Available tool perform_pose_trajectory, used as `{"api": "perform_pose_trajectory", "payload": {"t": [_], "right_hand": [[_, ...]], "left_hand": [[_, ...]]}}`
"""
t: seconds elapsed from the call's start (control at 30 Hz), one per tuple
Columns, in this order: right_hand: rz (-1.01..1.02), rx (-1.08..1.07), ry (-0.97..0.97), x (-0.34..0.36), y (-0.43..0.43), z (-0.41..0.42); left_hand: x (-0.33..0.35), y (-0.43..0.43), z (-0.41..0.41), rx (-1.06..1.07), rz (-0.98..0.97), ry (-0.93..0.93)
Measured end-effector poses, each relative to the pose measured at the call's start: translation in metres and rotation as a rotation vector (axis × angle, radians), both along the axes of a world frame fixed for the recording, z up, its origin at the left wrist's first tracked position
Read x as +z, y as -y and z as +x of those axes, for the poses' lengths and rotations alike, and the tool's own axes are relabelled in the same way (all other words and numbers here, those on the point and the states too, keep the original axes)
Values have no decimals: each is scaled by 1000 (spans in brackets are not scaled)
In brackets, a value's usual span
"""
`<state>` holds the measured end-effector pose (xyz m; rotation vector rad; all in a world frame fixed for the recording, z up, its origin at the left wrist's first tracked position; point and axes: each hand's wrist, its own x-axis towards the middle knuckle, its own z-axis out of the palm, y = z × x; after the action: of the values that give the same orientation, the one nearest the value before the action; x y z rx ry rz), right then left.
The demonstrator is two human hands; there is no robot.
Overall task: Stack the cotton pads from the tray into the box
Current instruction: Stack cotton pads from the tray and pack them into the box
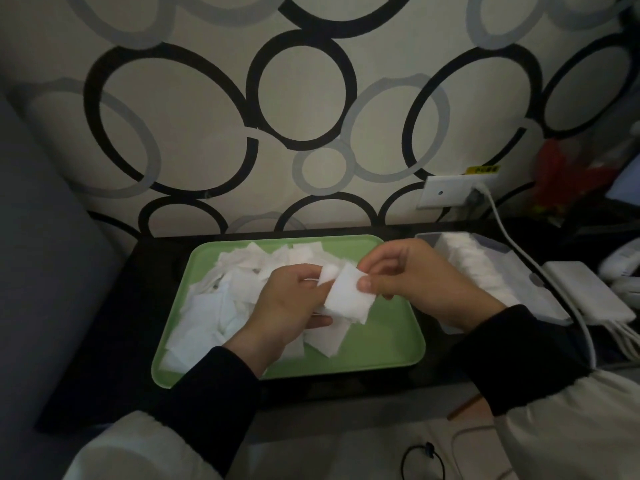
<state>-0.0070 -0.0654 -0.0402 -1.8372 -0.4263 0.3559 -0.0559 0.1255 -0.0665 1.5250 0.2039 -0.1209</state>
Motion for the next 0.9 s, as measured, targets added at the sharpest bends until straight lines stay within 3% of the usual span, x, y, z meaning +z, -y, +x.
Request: {"api": "perform_pose_trajectory", "payload": {"t": [0.17,0.4,0.53,0.73,0.9], "right_hand": [[-92,-26,58,-5,-3,4],[-133,-62,73,-10,-5,6],[-143,-95,85,-11,-10,4],[-242,-533,184,-44,11,36],[-396,-464,238,-61,10,48]], "left_hand": [[-1,2,-1,-98,28,3],[1,6,3,-39,2,-65],[-1,7,1,-96,39,9],[-7,2,10,161,-5,37],[-9,3,15,264,-32,35]]}}
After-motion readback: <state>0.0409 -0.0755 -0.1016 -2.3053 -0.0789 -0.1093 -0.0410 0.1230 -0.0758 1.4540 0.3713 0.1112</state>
